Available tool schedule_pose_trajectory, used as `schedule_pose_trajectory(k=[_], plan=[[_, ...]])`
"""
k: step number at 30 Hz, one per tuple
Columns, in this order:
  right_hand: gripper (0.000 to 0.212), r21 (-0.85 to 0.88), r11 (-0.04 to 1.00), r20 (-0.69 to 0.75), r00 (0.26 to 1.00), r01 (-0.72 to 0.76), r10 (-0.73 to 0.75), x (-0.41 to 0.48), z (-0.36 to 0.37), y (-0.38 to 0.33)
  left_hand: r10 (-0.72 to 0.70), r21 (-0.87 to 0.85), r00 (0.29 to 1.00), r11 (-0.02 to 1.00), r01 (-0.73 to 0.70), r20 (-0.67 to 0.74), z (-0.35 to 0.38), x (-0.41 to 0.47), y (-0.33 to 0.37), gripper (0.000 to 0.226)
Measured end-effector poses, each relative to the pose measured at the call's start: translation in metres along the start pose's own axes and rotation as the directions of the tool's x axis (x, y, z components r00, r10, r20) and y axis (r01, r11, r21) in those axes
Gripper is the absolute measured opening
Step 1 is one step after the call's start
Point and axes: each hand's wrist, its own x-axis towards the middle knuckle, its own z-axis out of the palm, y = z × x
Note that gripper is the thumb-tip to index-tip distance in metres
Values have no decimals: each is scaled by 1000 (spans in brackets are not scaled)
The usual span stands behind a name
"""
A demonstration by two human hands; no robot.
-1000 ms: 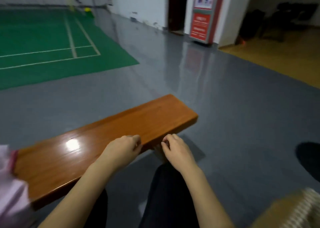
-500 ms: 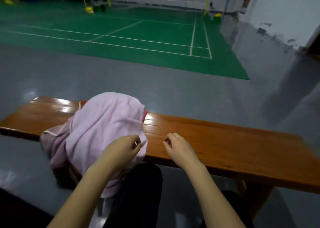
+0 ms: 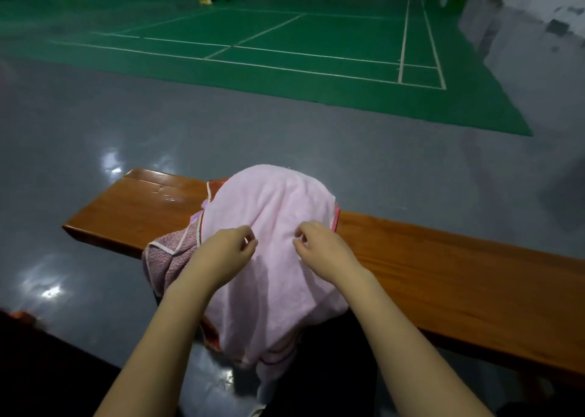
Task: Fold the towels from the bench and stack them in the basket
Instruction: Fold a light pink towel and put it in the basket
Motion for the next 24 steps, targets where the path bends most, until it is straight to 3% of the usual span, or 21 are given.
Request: schedule_pose_trajectory(k=[4, 9, 13, 15, 17, 20, 24], plan=[[30, 22, 1000, 0, 1000, -1, 1, 35, 12, -7, -31, -36, 999, 999, 30, -20, 11, 24, -7, 22], [42, -108, 994, 50, 998, -30, 35, 41, 49, 3, -52, -65, 999, 997, 51, -15, 51, 33, -13, 19], [41, 35, 996, -14, 997, -76, 76, 39, 51, 6, -228, -183, 958, 963, 196, -175, 56, 35, -22, 23], [41, 126, 974, -16, 982, -187, 191, 43, 42, 7, -345, -206, 903, 932, 298, -258, 54, 34, -31, 33], [40, 64, 947, 16, 949, -315, 315, 46, 38, 15, -413, -198, 868, 908, 370, -276, 55, 32, -42, 36], [41, 27, 910, 38, 910, -413, 412, 48, 42, 30, -398, -181, 881, 915, 360, -257, 57, 31, -54, 17], [26, 43, 927, -80, 924, -372, 374, 50, 48, 37, -376, -296, 887, 908, 296, -268, 43, 27, -60, 14]])
